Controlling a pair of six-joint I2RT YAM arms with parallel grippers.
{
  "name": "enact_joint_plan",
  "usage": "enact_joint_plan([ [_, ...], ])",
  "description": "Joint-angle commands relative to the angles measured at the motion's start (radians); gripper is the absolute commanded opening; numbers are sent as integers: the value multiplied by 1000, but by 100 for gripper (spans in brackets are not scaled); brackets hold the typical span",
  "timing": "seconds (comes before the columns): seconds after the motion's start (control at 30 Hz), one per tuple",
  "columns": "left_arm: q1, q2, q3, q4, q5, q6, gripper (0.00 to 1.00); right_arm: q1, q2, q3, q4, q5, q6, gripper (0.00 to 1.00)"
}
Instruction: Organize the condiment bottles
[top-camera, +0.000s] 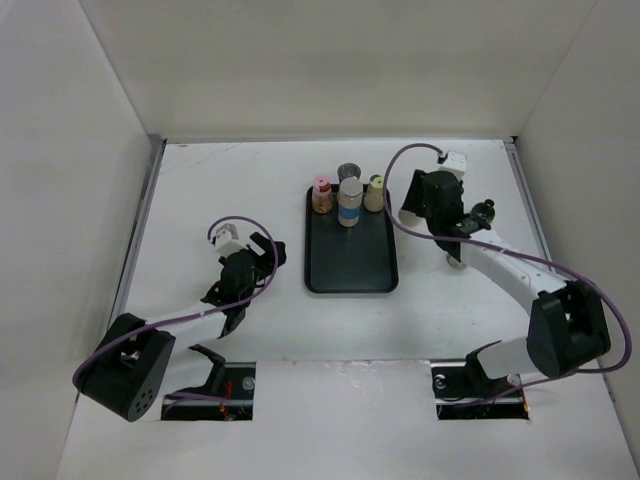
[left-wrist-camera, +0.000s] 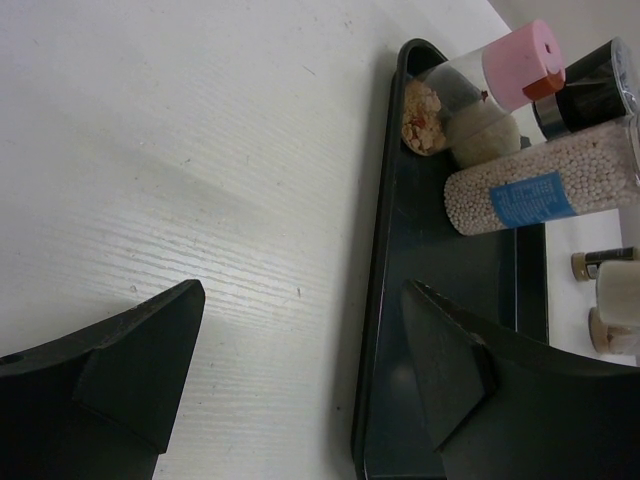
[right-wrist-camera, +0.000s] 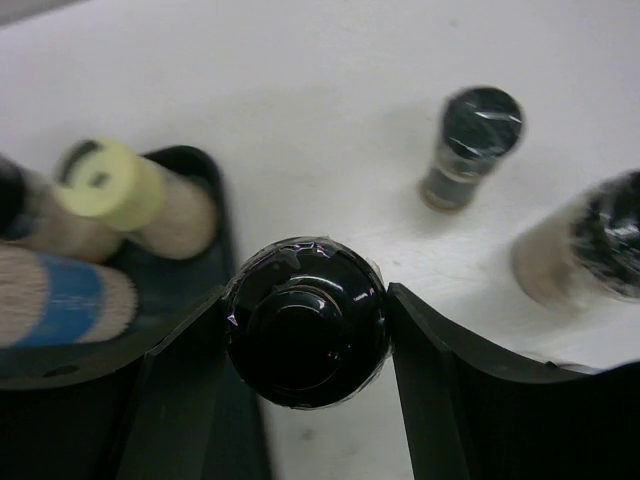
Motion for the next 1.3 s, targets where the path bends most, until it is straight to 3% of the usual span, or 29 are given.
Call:
enact_joint_plan([
  [0.0, -1, 5, 14, 57, 6, -6, 79, 54, 23, 106, 140, -44, 33, 53],
  [0.33, -3, -8, 10, 57, 6, -6, 79, 135, 204, 195, 237, -78, 70, 53],
  [1.0, 2, -10, 7, 57, 8, -6, 79, 175, 366, 232, 303, 16, 59, 55],
  [1.27, 0, -9, 7, 57, 5, -8, 79, 190, 327, 224, 287, 57, 52, 73],
])
